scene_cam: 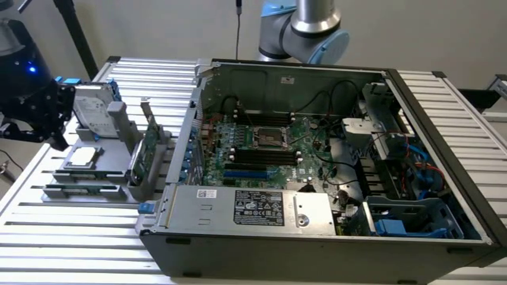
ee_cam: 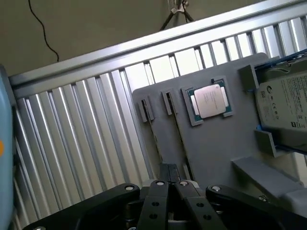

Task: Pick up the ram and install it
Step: 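Pick up the ram and move it above insertion slot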

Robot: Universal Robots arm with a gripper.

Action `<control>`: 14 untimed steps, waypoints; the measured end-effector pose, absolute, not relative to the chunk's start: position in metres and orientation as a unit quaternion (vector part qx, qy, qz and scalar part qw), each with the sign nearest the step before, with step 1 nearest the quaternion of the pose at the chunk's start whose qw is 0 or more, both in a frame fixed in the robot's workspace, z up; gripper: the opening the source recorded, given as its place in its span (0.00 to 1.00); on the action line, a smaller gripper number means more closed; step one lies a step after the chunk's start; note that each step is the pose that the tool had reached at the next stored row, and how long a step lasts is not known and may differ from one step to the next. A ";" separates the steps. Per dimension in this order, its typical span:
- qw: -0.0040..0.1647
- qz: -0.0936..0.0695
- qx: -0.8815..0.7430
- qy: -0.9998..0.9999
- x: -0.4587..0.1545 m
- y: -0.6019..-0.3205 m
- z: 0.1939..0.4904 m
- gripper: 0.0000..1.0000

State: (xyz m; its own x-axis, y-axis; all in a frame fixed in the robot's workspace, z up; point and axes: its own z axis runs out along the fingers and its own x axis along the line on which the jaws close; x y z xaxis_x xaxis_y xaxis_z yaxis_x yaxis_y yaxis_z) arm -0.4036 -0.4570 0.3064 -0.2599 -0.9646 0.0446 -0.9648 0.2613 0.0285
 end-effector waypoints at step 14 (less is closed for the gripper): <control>0.026 0.004 0.662 -0.749 -0.415 -0.457 0.303 0.11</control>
State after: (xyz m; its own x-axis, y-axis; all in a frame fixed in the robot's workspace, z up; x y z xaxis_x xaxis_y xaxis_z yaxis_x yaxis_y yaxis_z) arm -0.4154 -0.4567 0.3029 -0.1234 -0.9914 0.0446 -0.9918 0.1247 0.0285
